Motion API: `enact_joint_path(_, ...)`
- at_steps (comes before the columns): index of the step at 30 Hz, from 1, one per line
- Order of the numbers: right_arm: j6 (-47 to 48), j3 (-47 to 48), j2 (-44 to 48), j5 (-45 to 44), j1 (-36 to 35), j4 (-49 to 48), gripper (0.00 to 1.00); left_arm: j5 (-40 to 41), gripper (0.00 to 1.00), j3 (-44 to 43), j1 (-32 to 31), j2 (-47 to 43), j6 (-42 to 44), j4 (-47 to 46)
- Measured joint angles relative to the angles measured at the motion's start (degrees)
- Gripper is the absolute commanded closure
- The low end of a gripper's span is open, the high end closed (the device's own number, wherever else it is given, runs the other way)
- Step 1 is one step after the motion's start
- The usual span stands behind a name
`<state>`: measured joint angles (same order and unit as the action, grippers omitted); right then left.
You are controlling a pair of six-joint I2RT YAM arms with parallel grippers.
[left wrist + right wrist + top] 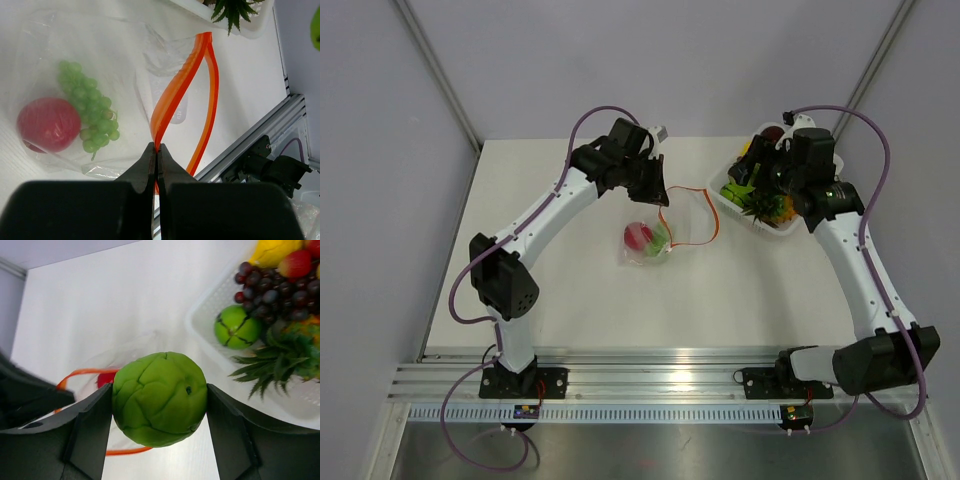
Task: Place the food in the zip-top bag and seal the zipper
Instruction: Pick up the fake fruit from the bin, then place the fake fruit in the zipper food storage bag.
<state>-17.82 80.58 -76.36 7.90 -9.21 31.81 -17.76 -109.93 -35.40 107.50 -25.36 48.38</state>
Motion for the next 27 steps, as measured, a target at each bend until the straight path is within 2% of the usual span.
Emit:
enact_joint_path(5, -2.9, -3.4, 5.7, 1.4, -7.6, -0.5, 0.40, -0.2, 1.00, 0.0, 0.2, 0.0, -0.1, 0.0)
enact_joint_path(9, -4.2, -4.8, 5.2, 1.3, -14.1, -0.8, 0.39, -0.7, 1.00, 0.0, 0.2, 0.0, -0.2, 0.0)
enact_joint_path(17, -6.1, -8.9, -1.4, 0.8, -14.8, -2.7, 0.37, -2.3, 1.00, 0.9, 0.2, 0.0, -1.2, -1.2)
enact_joint_path(21, -6.6, -9.1, -4.3, 0.9, -15.4, -3.7, 0.08, -3.6, 1.00, 1.7, 0.2, 0.0, -1.8, -2.1)
enact_joint_path(24, -6.4, -9.0, -4.8, 1.1, -15.8, -3.7, 0.02, -4.1, 1.00, 1.8, 0.2, 0.0, -2.0, -2.1)
enact_joint_path(27, -5.9, -8.3, -4.9, 0.5, -16.2, -3.1, 0.00, -4.4, 1.00, 1.8, 0.2, 0.0, -2.1, -2.3)
